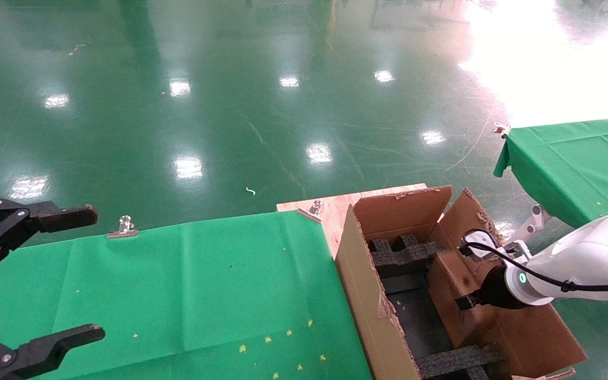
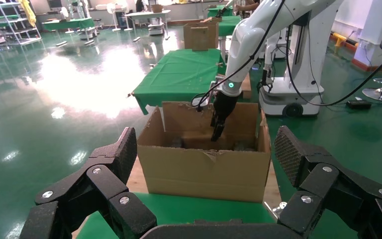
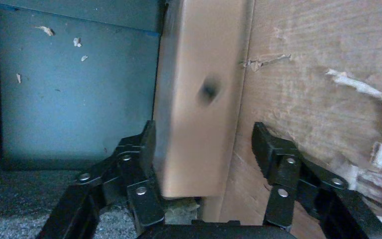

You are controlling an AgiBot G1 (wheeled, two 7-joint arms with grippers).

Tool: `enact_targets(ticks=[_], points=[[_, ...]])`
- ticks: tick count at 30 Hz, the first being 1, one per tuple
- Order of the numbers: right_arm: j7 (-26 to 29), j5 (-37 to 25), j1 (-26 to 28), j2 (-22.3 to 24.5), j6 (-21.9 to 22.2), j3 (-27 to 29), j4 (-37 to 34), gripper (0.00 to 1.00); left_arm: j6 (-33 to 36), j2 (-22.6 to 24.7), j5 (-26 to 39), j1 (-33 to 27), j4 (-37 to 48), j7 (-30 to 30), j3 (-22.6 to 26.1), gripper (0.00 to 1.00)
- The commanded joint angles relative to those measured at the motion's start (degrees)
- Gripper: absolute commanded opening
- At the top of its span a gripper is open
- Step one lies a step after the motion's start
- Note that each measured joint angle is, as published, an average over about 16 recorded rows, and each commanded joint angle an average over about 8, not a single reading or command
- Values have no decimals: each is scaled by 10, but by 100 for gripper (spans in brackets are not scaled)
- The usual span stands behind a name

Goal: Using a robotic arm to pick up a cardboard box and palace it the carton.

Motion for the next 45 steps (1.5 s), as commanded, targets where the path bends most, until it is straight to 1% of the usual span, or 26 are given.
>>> enact_targets(ticks=[1, 5, 9, 16, 22, 25, 28, 31, 36, 38, 42, 45], points=[[0, 0, 1, 1, -2, 0, 2, 100, 0, 0, 0, 0, 0, 0, 0, 100], [0, -2, 9, 3, -1, 2, 5, 100, 0, 0, 0, 0, 0, 0, 0, 100], [1, -2, 30, 7, 2, 11, 12, 100, 0, 0, 0, 0, 0, 0, 0, 100], [-4, 0, 95, 21, 7, 40, 44, 100, 0, 0, 0, 0, 0, 0, 0, 100], [-18, -1, 158, 46, 18, 69, 101, 100, 0, 0, 0, 0, 0, 0, 0, 100], [-29, 11, 184, 60, 26, 84, 131, 100, 0, 0, 0, 0, 0, 0, 0, 100], [-54, 45, 201, 68, 34, 100, 150, 100, 0, 0, 0, 0, 0, 0, 1, 100], [-102, 105, 212, 72, 34, 119, 157, 100, 0, 0, 0, 0, 0, 0, 1, 100], [-197, 215, 226, 82, 14, 155, 161, 100, 0, 0, 0, 0, 0, 0, 1, 100], [-223, 251, 230, 86, 4, 168, 163, 100, 0, 0, 0, 0, 0, 0, 1, 100], [-242, 285, 234, 91, -6, 181, 165, 100, 0, 0, -1, 0, 0, 0, 1, 100], [-234, 277, 232, 89, -5, 177, 164, 100, 0, 0, -1, 0, 0, 0, 1, 100]])
